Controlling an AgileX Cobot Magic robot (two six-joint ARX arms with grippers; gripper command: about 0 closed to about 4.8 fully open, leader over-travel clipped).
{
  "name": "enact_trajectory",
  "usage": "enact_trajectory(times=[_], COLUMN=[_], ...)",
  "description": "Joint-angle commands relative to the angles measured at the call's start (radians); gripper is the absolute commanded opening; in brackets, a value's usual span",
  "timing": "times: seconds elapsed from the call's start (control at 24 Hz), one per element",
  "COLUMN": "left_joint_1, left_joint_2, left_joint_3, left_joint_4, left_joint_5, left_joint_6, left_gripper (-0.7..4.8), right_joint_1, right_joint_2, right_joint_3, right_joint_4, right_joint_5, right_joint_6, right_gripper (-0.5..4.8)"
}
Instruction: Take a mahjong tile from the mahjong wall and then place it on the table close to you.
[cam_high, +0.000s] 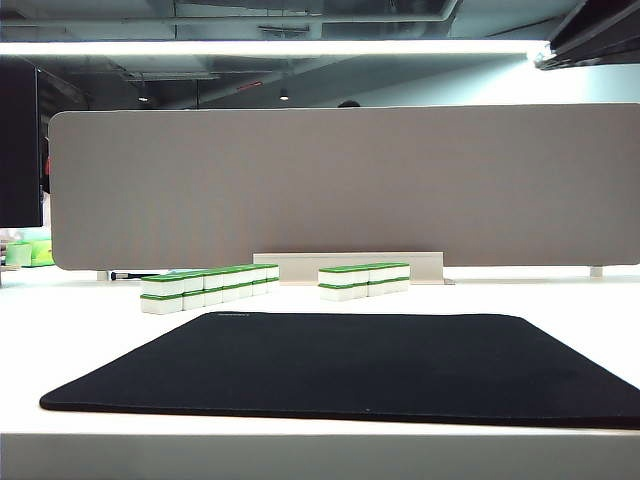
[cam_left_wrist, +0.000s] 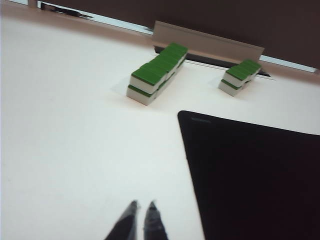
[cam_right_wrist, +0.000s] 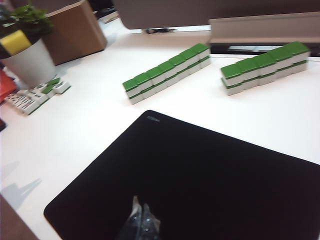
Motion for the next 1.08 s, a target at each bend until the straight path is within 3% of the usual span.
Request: enact_trajectory(times=[0.04,0.29,0.67,0.96,1.08], left_joint_1=[0.001,0.001,0.002,0.002,0.002], left_joint_2=[0.001,0.001,0.065,0.466,0.632], left_joint_3=[0.005,0.035,0.269,0.537,0.619], left_joint_4=[0.007,0.000,-0.029,-0.052,-0.053], left_joint_5=[0.058,0.161,0.092,0.092,0.100], left_joint_6=[-0.017,-0.100,-0.011,0.120,0.117], left_gripper=[0.20,0.20,0.17,0.17,0.18], right_joint_1=[0.006,0.010,0.010,0.010,0.010], right_joint_2=[0.013,0.019,0.019,0.019,0.019], right_joint_3=[0.003,0.003,0.003,0.003,0.003], right_joint_4=[0.015,0.016,0.015,0.012,0.012], right_joint_5=[-0.002,-0.003,-0.010,-0.014,-0.014], right_joint_6=[0.000,0.000,0.000,0.000,0.000], right_gripper=[-0.01,-0.01,-0.01,-0.01,-0.01])
